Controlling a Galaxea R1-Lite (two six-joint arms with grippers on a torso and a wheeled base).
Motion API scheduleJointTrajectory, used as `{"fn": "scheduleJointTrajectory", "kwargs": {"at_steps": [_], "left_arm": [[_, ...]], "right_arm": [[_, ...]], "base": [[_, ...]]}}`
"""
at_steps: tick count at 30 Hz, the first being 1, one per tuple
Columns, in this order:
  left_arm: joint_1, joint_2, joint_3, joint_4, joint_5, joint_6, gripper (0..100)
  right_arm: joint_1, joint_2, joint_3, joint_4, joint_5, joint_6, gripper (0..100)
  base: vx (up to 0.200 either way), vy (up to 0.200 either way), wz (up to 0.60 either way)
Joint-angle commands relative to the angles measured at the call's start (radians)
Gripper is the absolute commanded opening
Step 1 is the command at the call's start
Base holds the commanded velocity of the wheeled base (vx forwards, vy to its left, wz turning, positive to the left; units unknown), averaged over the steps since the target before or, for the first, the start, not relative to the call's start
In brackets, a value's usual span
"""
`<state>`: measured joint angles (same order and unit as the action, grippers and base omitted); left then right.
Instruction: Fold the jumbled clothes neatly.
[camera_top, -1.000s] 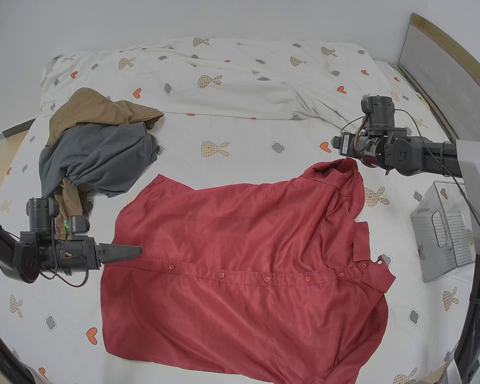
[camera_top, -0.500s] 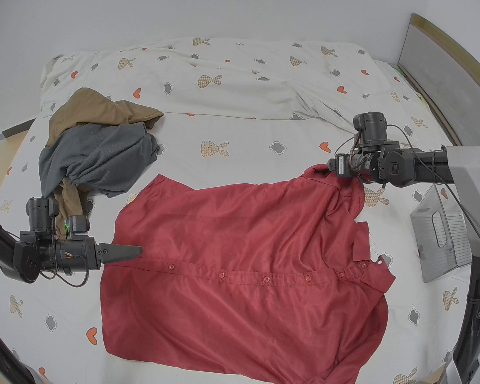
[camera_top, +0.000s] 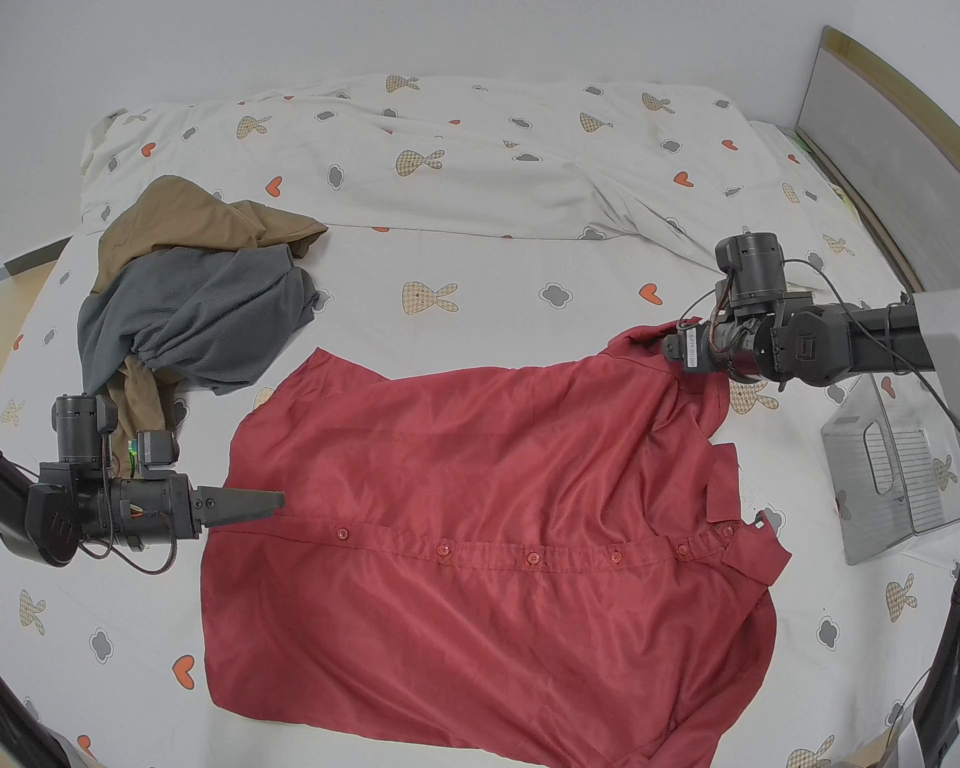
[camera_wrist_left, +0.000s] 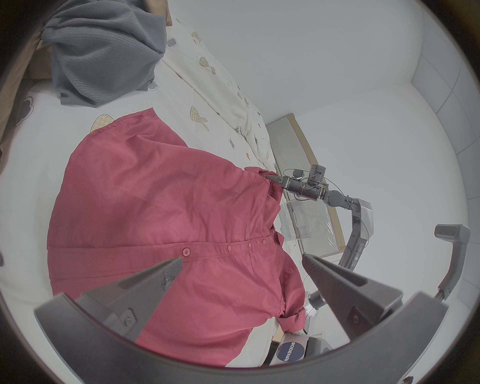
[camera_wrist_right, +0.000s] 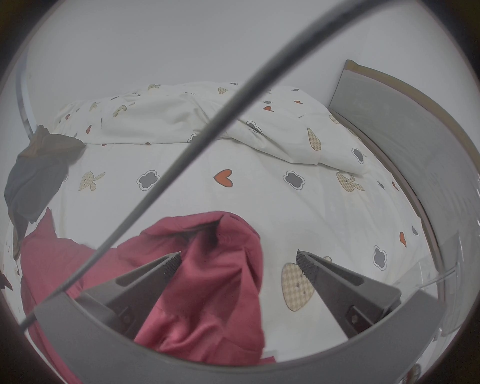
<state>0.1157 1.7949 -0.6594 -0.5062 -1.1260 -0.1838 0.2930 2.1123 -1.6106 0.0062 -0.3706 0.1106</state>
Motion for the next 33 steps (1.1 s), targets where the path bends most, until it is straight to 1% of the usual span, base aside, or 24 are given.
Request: {"fn": "scheduleJointTrajectory", "kwargs": {"at_steps": [1, 6, 13, 14, 16, 25, 28, 30, 31, 32, 33], "left_arm": [[-0.001, -0.008, 0.006, 0.000, 0.000, 0.000, 100], [-0.001, -0.008, 0.006, 0.000, 0.000, 0.000, 100], [-0.001, -0.008, 0.006, -0.002, 0.000, 0.000, 100], [-0.001, -0.008, 0.006, -0.002, 0.000, 0.000, 100], [0.001, -0.006, 0.006, -0.005, 0.000, 0.000, 100], [0.001, -0.003, 0.006, -0.011, 0.000, 0.000, 100], [0.001, -0.005, 0.007, -0.011, 0.000, 0.000, 100], [0.001, -0.005, 0.007, -0.011, 0.000, 0.000, 100], [0.001, -0.005, 0.007, -0.011, 0.000, 0.000, 100], [-0.001, -0.003, 0.007, -0.011, 0.000, 0.000, 100], [0.001, -0.003, 0.007, -0.011, 0.000, 0.000, 100]], "right_arm": [[-0.006, -0.037, 0.035, -0.002, -0.001, 0.000, 100], [-0.012, -0.023, 0.011, -0.006, -0.001, -0.002, 100], [-0.015, 0.055, -0.095, -0.003, 0.002, -0.005, 100], [-0.015, 0.078, -0.109, 0.001, 0.004, -0.016, 100], [-0.017, 0.084, -0.106, 0.001, 0.004, -0.028, 100], [-0.012, 0.084, -0.117, -0.003, 0.002, -0.032, 100], [-0.017, 0.127, -0.172, -0.003, -0.002, -0.032, 100], [-0.017, 0.175, -0.242, -0.003, -0.005, -0.032, 100], [-0.017, 0.175, -0.242, -0.003, -0.005, -0.032, 100], [-0.014, 0.201, -0.295, 0.008, -0.007, -0.034, 100], [-0.014, 0.202, -0.299, 0.009, -0.007, -0.034, 100]], "base": [[0.000, 0.000, 0.00], [0.000, 0.000, 0.00], [0.000, 0.000, 0.00], [0.000, 0.000, 0.00], [0.000, 0.000, 0.00], [0.000, 0.000, 0.00], [0.000, 0.000, 0.00], [0.000, 0.000, 0.00], [0.000, 0.000, 0.00], [0.000, 0.000, 0.00], [0.000, 0.000, 0.00]]}}
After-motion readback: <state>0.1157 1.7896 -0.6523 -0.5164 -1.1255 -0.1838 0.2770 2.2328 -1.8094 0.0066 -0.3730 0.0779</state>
